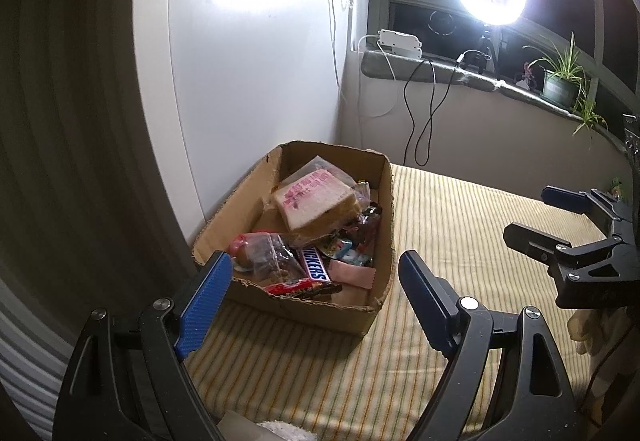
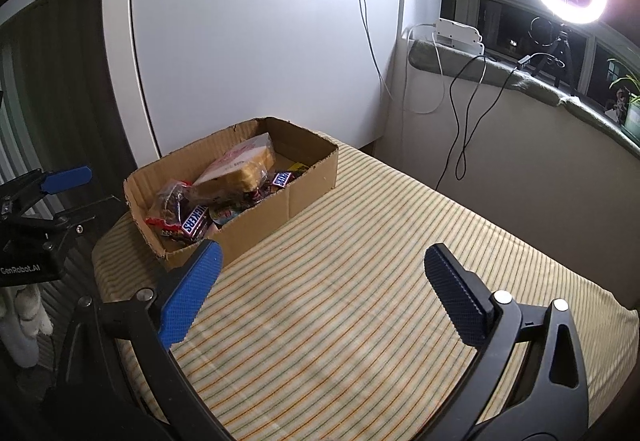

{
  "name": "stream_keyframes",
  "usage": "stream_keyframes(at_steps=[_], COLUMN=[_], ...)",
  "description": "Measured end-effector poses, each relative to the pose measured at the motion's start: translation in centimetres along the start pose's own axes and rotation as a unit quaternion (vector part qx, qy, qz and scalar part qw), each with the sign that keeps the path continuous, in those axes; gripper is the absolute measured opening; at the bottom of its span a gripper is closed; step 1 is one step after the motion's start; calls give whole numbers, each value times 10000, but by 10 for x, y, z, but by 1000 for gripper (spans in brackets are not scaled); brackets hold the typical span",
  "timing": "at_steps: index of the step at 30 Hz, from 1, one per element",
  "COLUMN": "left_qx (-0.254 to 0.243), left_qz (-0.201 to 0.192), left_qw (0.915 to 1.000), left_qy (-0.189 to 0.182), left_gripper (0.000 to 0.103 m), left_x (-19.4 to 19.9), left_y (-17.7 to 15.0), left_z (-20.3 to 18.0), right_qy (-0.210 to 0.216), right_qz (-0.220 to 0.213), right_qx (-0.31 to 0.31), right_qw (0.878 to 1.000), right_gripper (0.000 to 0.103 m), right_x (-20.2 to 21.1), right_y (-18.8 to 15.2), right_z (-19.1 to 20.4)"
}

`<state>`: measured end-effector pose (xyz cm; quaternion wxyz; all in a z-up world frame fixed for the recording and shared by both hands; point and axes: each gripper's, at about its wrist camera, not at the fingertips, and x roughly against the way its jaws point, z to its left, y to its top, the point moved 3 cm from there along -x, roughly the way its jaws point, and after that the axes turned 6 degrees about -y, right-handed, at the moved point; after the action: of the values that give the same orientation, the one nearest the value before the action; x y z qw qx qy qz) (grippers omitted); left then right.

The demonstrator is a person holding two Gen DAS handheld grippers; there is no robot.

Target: Organize snacks

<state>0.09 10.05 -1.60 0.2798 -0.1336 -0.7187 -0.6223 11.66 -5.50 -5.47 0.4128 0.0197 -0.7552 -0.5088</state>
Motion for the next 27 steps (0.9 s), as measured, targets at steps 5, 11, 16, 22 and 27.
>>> stream_keyframes(at_steps=[5,11,16,22,27], left_qx=[-11,-15,-12,-23,-19], left_qz=[-17,-18,-9,-6,1], left_qw=[10000,10000,10000,10000,10000], left_qy=[-4,-14,-29,-41,-41], left_gripper=[85,85,85,85,85], left_x=[1,2,3,3,2], left_y=[-1,-2,-3,-3,-4], left_z=[-2,-3,-3,-3,-3], right_qy=[-22,-38,-42,-50,-59], right_qz=[2,-2,-3,21,29], right_qx=[3,34,42,48,52], right_qw=[10000,10000,10000,10000,10000], right_gripper=[103,103,103,103,103], right_x=[2,2,3,3,4], right_y=[-2,-3,-3,-6,-7], right_z=[1,3,4,4,3])
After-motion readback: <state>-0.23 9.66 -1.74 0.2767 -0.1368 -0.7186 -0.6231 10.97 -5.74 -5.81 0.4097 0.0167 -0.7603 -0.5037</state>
